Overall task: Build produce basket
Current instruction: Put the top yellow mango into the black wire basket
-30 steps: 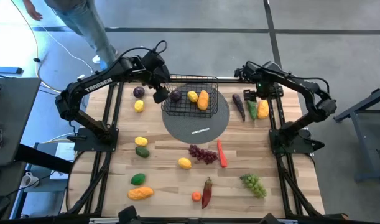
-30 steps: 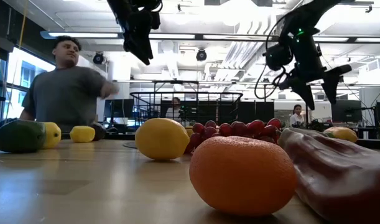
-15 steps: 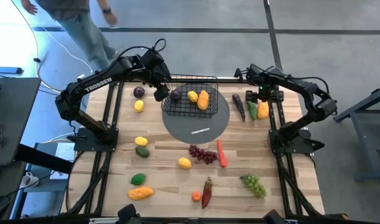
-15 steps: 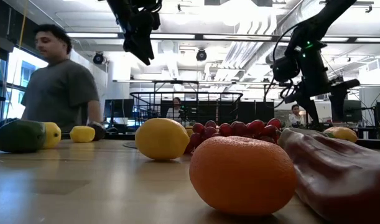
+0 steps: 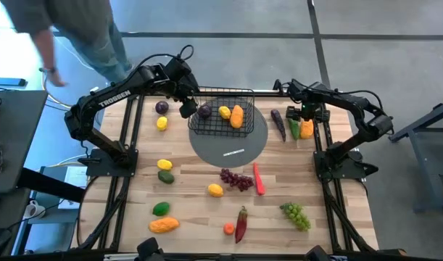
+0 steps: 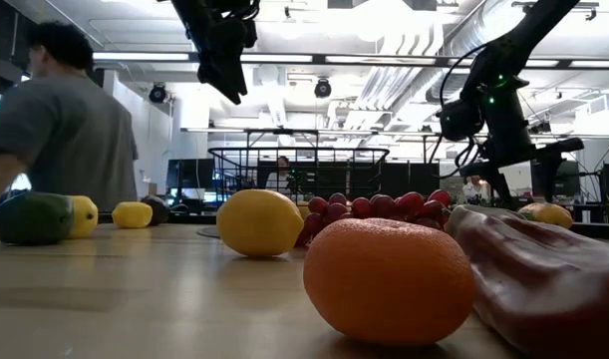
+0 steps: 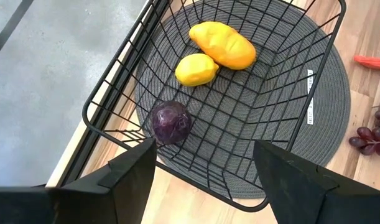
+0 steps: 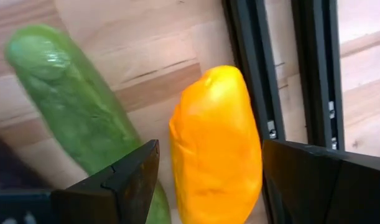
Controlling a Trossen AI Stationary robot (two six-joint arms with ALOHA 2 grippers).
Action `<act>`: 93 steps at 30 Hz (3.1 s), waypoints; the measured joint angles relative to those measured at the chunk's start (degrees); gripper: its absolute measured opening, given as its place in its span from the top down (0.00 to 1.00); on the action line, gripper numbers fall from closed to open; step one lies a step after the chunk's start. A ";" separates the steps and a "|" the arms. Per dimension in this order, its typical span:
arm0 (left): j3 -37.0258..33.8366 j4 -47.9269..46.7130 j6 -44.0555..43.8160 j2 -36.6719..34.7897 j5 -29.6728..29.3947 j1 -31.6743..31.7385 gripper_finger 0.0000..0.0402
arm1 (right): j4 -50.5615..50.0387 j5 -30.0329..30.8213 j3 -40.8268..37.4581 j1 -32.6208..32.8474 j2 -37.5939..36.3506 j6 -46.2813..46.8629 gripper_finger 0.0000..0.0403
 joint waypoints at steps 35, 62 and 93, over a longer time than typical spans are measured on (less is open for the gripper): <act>0.00 0.57 0.03 0.00 0.01 1.07 0.36 | 1.34 0.66 -4.46 0.39 -0.08 2.57 0.61; 0.00 0.70 0.02 0.00 -3.03 4.72 0.36 | 4.71 5.46 20.38 14.66 -13.46 2.28 0.62; 0.00 0.61 0.19 0.00 -3.00 9.31 0.36 | 35.45 5.58 21.42 34.09 3.13 -6.73 0.62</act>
